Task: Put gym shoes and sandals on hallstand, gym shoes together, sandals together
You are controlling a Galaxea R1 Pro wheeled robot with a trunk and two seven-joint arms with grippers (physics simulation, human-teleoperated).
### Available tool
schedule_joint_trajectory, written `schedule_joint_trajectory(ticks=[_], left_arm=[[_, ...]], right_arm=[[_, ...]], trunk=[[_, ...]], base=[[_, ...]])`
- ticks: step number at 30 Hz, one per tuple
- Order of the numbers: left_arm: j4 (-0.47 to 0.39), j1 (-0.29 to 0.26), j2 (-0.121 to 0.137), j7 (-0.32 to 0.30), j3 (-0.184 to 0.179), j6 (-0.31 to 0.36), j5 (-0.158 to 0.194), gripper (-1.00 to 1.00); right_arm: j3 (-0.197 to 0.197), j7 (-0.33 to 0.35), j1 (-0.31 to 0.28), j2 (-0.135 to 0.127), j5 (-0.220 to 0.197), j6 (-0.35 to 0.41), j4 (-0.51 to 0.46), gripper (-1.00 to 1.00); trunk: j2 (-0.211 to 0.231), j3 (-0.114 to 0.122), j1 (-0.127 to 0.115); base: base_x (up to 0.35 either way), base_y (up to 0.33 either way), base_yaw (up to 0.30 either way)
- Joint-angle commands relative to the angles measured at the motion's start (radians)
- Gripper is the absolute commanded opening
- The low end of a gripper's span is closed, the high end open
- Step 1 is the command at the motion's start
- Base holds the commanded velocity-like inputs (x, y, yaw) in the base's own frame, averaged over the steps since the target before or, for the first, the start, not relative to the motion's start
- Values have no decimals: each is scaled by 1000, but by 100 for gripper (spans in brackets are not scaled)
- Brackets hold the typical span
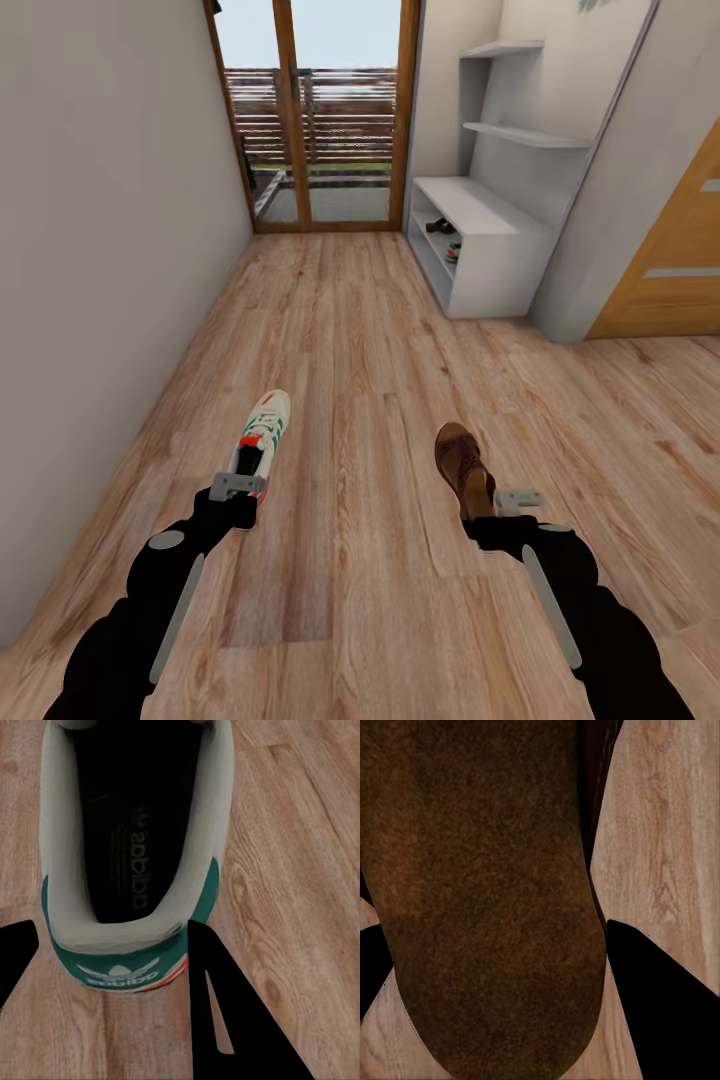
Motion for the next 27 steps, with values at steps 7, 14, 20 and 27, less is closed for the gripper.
schedule_joint_trajectory(ticks=[7,14,20,27], left_arm=[[-1,-1,0,-7,0,5,-8,-100],[-1,-1,0,-7,0,5,-8,-100],[-1,-1,0,-7,0,5,-8,-100],[-1,-1,0,-7,0,5,-8,-100]], right_arm=[[1,-4,0,-1,-7,4,-1,-100],[1,-4,0,-1,-7,4,-1,-100],[2,-5,-1,-1,-8,4,-1,-100],[2,-4,0,-1,-7,4,-1,-100]], trunk=[[0,-1,0],[0,-1,0],[0,-1,0],[0,-1,0]], base=[[334,0,0],[334,0,0],[334,10,0],[334,98,0]])
